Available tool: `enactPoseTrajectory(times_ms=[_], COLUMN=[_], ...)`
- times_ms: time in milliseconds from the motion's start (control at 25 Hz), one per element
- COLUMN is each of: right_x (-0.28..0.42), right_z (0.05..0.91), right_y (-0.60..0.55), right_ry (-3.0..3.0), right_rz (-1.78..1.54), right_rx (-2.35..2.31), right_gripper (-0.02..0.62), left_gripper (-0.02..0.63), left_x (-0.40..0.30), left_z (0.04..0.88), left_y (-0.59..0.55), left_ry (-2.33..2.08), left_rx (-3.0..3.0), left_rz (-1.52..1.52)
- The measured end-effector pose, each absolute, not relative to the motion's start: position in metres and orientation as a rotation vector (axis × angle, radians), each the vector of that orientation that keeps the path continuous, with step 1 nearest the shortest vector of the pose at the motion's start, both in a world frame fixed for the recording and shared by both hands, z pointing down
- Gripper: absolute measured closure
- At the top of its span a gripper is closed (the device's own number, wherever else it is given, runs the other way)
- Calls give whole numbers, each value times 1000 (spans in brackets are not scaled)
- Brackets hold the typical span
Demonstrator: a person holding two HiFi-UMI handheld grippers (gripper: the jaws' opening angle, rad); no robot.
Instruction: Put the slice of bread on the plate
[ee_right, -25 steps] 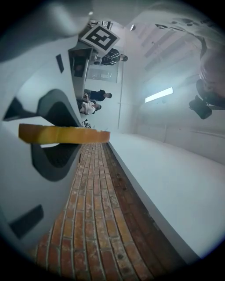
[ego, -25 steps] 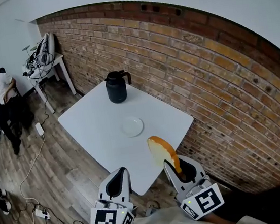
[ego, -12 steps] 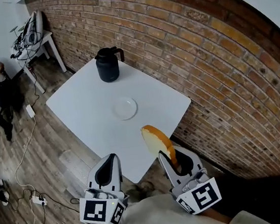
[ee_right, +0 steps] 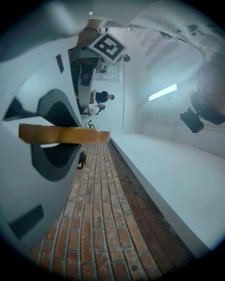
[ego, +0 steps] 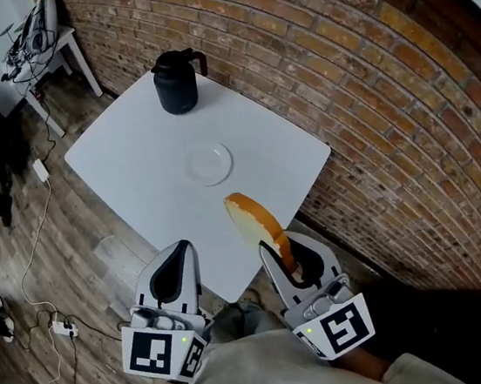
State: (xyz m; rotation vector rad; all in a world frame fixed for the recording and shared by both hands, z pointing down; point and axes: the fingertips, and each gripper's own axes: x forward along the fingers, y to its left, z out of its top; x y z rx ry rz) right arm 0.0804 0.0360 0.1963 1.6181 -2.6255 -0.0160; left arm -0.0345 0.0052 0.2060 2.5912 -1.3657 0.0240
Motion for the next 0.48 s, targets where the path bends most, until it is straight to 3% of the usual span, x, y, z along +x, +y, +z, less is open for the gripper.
enactPoseTrajectory(times_ms=[480], right_x=[69], right_z=[201], right_y=[-18], right_ry=[-2659], right_rz=[-27], right_rx=[1579], right_gripper=[503], left_gripper=[595], left_x=[-32], left_z=[208], left_y=[-36], left_ry=[-1344], left_rx=[2615], left_rz=[36])
